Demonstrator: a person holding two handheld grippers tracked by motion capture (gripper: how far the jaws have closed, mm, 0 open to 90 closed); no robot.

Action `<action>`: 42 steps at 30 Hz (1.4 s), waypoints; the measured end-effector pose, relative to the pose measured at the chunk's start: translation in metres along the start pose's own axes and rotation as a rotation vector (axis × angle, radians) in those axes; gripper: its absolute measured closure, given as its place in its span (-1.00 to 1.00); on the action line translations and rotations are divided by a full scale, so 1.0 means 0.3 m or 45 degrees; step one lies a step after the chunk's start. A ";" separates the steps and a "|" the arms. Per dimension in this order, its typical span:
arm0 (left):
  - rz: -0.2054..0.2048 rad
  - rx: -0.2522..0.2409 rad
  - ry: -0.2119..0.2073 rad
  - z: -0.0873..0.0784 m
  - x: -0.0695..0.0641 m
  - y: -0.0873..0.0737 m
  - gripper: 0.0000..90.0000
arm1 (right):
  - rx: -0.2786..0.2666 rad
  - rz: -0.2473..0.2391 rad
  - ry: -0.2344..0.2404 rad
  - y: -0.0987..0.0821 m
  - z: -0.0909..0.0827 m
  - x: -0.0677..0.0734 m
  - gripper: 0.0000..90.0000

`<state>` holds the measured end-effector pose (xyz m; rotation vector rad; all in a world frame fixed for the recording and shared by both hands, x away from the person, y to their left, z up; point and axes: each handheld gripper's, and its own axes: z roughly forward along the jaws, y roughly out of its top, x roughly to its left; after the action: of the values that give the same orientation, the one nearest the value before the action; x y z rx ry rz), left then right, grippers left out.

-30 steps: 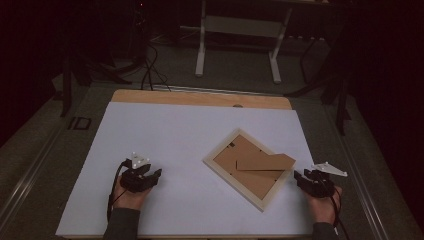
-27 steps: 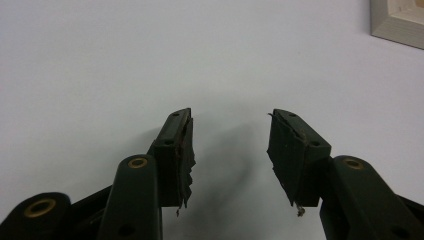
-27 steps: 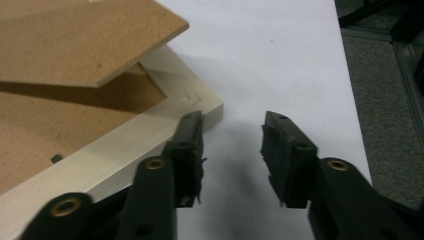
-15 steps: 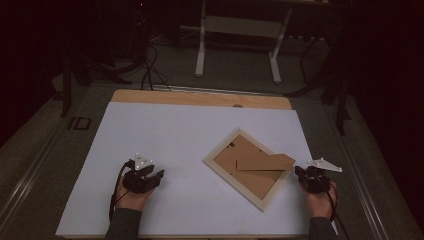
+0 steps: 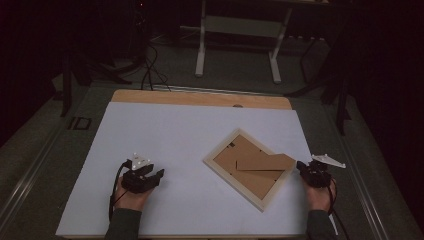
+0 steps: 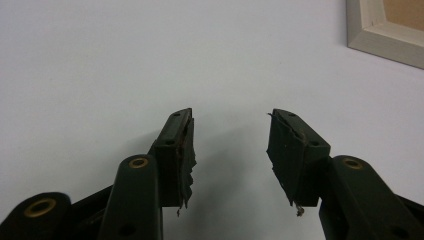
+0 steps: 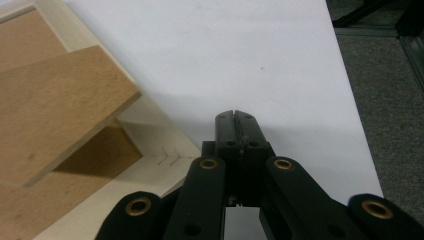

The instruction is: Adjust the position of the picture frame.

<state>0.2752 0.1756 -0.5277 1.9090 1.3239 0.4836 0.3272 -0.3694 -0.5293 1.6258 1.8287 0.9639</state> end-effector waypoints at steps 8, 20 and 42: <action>0.015 0.004 -0.005 0.000 -0.004 0.000 0.19 | 0.027 -0.007 0.017 -0.013 0.021 0.004 1.00; 0.035 0.016 -0.007 0.004 -0.011 0.001 0.22 | 0.042 -0.015 0.022 -0.010 0.027 0.002 1.00; 0.089 0.069 -0.061 0.030 -0.081 0.014 0.93 | 0.070 -0.058 0.075 -0.019 0.017 0.055 1.00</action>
<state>0.2744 0.1493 -0.5278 2.0046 1.2549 0.4380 0.3249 -0.3523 -0.5356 1.5964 1.9393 0.9591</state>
